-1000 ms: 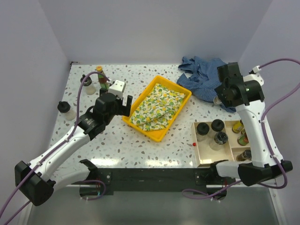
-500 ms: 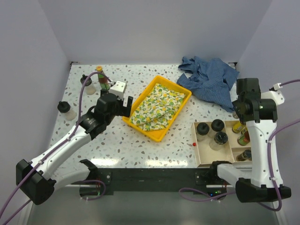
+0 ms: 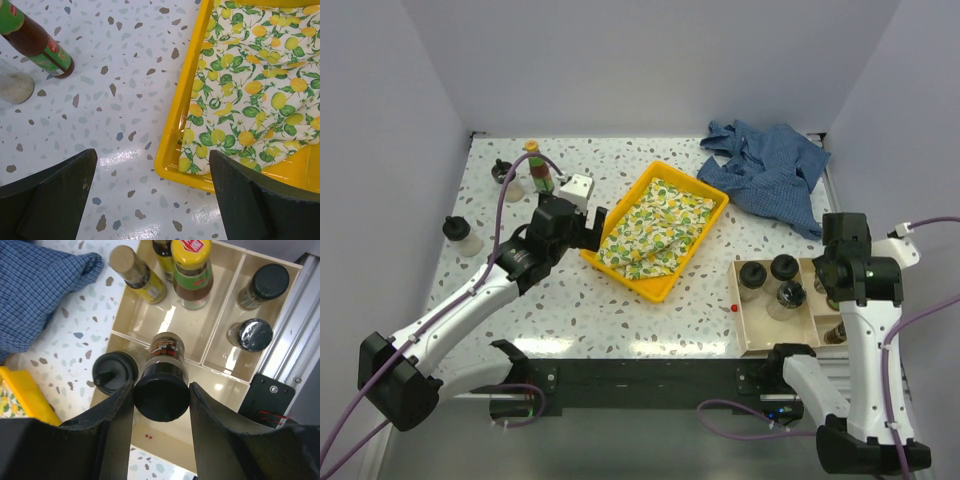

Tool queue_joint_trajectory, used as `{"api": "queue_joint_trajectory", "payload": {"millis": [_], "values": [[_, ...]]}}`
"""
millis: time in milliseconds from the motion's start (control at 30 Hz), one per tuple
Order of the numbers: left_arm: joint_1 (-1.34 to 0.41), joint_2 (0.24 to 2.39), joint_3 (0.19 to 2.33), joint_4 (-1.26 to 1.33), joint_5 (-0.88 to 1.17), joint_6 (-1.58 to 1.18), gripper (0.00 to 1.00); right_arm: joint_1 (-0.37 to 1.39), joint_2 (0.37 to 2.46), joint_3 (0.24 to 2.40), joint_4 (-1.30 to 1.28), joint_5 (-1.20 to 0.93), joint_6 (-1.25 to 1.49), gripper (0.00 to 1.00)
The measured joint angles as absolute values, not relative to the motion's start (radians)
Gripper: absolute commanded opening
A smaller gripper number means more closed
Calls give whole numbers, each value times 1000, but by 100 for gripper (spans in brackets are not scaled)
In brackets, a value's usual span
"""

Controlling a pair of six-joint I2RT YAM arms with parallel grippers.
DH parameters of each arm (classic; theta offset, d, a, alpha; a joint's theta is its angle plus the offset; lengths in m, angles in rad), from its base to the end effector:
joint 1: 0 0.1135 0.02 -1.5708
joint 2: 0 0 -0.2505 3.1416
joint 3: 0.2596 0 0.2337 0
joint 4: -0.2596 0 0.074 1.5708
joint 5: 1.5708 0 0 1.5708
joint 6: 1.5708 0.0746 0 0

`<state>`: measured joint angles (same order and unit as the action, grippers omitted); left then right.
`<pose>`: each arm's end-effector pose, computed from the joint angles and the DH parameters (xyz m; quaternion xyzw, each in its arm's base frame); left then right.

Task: Organize the condiment bottles
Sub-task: Place the bottle in the storage box.

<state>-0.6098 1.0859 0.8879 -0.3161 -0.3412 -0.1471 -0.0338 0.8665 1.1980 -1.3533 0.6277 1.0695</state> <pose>0.2292 -0.1297 0.2786 0.1119 0.8481 -0.0473 0.5158 0.1204 -0.0479 0.3200 0.5511 0.7359 -0.1306 0.3711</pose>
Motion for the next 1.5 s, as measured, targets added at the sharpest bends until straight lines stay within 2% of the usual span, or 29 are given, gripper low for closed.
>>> {"api": "queue_joint_trajectory", "payload": {"millis": [467,967,1500], "values": [[-619,1085,888,-316,-342,-147,100,-58,782,1029,-1355,592,1072,0],[-643,1085,888,-317,-379,-146,100,-238,742,984,-1354,592,1054,0],[-664,1077,886,-319,-421,-146,100,-308,753,964,-1354,591,1063,0]]}}
